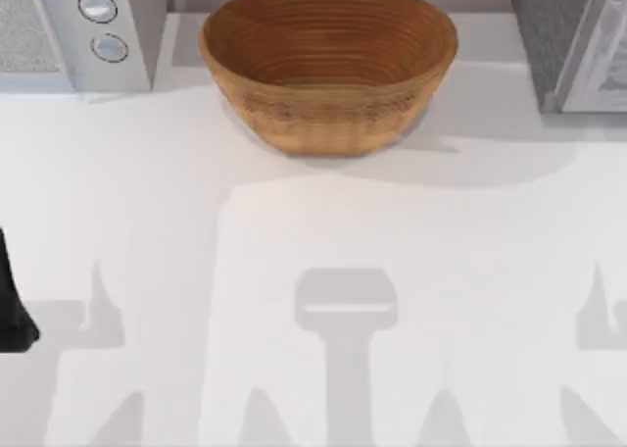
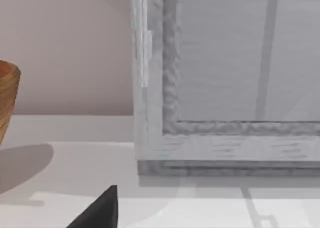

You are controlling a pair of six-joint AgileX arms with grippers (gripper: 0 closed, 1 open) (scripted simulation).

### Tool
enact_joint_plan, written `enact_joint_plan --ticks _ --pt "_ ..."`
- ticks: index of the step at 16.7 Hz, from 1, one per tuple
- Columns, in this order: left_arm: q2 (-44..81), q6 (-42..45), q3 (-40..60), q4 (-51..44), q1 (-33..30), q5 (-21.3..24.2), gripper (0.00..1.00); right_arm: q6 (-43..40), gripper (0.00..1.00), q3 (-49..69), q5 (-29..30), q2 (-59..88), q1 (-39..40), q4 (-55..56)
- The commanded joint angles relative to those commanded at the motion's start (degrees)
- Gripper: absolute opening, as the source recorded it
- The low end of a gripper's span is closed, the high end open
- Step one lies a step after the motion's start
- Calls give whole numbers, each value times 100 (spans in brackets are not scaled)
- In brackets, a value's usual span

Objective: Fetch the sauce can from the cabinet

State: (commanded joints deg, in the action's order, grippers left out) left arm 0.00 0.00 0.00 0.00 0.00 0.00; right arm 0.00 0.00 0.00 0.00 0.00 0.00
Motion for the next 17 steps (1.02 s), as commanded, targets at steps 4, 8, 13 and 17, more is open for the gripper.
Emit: enact_joint_plan --ticks 4,8,13,17 --pt "0 0 0 0 0 0 100 5 100 182 36 163 14 -43" --pt "0 0 0 0 0 0 100 20 100 1277 195 1100 130 -324" --pt "0 0 0 0 0 0 100 40 100 3742 453 2978 406 -928" --pt "0 0 0 0 0 0 100 57 100 6017 682 4604 641 -1449"
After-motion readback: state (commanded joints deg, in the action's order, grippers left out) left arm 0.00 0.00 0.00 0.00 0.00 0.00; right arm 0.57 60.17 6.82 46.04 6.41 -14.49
